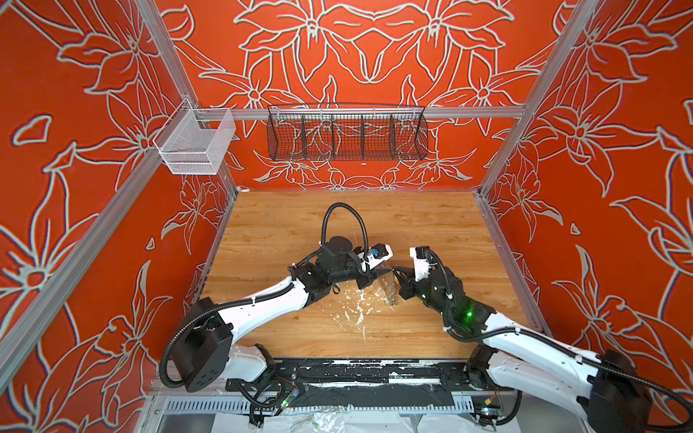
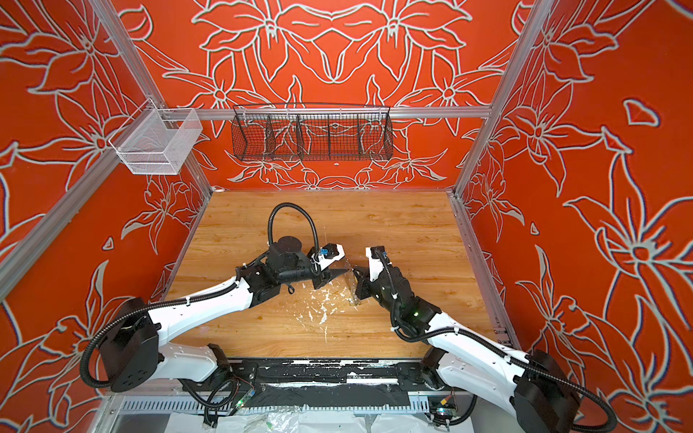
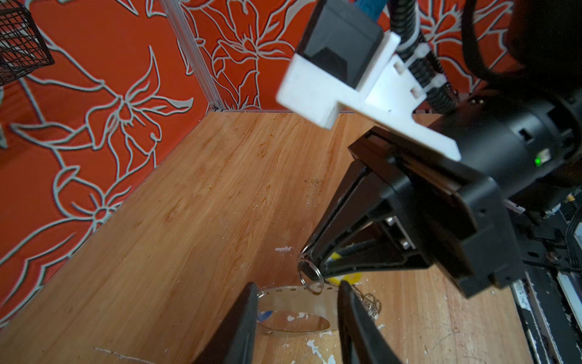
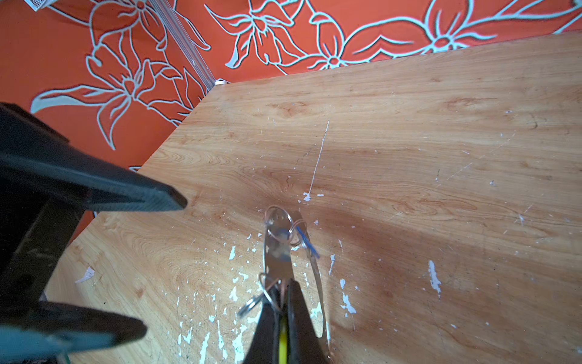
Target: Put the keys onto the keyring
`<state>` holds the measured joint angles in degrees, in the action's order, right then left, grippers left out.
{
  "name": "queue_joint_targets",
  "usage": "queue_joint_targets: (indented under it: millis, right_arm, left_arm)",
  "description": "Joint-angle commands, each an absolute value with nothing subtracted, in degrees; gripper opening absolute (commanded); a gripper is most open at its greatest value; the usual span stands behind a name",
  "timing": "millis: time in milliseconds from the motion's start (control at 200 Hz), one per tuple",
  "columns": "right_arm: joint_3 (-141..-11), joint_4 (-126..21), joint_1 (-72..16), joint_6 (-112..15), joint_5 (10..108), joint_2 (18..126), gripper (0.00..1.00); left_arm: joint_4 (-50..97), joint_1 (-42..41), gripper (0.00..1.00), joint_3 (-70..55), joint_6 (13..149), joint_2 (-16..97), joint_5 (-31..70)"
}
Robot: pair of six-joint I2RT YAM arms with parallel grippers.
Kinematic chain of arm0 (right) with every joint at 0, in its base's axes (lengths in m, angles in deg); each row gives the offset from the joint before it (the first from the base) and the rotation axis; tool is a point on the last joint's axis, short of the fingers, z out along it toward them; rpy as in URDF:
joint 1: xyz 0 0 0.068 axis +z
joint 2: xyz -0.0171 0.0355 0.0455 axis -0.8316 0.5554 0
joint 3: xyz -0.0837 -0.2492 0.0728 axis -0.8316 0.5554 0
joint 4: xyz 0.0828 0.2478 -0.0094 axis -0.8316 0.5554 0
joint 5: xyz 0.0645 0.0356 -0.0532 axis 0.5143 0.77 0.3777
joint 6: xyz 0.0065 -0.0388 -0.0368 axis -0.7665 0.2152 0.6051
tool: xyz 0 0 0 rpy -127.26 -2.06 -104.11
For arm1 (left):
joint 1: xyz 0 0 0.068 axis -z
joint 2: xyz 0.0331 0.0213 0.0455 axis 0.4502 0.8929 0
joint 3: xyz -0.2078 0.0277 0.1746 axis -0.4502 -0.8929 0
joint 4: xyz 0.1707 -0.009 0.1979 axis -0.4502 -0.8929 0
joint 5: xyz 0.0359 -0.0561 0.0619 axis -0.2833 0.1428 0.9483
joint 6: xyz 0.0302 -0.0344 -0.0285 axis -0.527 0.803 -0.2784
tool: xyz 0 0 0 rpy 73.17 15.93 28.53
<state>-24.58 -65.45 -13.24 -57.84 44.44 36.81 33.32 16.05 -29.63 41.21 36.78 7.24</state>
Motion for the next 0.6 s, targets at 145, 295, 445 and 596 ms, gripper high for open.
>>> queue_joint_targets:
  millis: [145, 295, 445, 596]
  right_arm:
    - [-27.0, -65.1, -13.4, -57.4, 42.6, 35.5, 0.0]
    - [-26.9, -65.0, -13.4, -57.3, 42.5, 35.3, 0.0]
    - [-26.6, -65.3, -13.4, -57.4, 42.4, 35.1, 0.0]
    - [-26.8, -65.2, -13.4, -57.3, 42.7, 35.1, 0.0]
  left_arm:
    - [34.4, 16.5, 0.42, -29.6, 40.5, 37.1, 6.3]
    - [33.9, 16.9, 0.42, -29.2, 40.0, 37.9, 5.7]
    - [32.2, 17.9, 0.42, -27.9, 38.8, 38.7, 6.8]
    - [32.2, 18.2, 0.42, -27.9, 38.4, 38.9, 7.1]
